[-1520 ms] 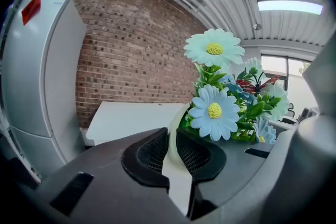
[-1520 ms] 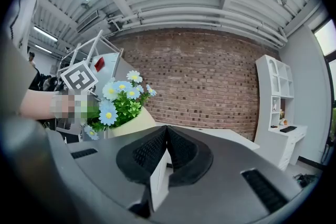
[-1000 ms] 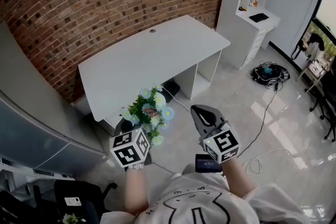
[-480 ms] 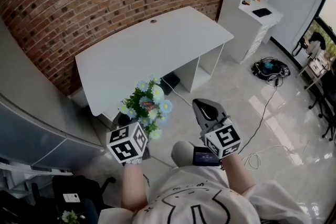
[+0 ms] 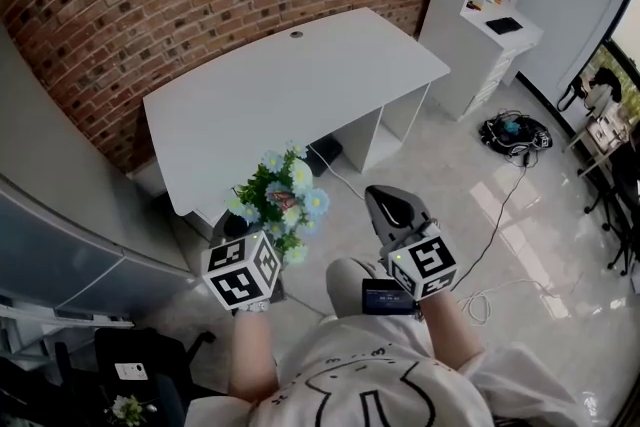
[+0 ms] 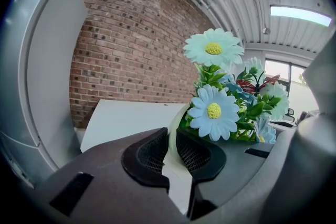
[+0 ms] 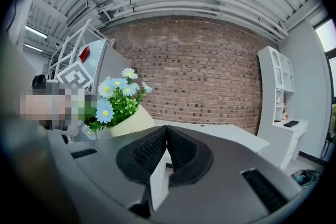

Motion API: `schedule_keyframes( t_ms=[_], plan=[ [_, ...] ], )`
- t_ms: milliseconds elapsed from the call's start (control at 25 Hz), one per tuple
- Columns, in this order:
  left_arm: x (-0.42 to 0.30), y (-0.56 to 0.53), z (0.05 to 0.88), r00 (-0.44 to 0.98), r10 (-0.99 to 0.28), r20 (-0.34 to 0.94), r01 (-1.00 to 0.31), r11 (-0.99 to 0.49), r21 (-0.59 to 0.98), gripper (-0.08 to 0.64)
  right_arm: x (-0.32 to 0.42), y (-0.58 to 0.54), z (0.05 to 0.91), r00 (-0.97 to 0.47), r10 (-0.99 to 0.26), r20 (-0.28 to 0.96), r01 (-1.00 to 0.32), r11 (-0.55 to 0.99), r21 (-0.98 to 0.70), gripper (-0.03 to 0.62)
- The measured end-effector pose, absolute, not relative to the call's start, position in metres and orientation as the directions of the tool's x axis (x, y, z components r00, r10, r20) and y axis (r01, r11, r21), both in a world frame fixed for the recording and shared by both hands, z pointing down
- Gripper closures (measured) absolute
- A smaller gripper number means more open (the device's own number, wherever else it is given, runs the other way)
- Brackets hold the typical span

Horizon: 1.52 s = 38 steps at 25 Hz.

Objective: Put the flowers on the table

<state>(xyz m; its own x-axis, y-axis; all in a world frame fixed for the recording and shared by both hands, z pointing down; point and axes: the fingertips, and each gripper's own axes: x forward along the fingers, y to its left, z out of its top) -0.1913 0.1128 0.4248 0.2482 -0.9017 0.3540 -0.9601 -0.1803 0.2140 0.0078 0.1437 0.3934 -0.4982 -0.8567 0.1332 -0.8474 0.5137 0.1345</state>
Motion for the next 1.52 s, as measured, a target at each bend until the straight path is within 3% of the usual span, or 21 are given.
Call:
schedule_keyframes(
  t_ms=[480,1520],
  plan=[
    [-0.191,0.052,0.439,0.214,-0.900,0.381,-0.966,-0.138,0.217,0.503,0.011,0.078,0.403,-0.525,-0.841,0.130,-0.833,0.539,0.124,0.575],
    [-0.124,-0.213,0.424,0.097,-0.916,0.389,-0.980,-0.020,0.198,0.503,0.080,-0.213,0.382,-0.632,-0.768,0.105,-0.763,0.640,0.093,0.575]
  ],
)
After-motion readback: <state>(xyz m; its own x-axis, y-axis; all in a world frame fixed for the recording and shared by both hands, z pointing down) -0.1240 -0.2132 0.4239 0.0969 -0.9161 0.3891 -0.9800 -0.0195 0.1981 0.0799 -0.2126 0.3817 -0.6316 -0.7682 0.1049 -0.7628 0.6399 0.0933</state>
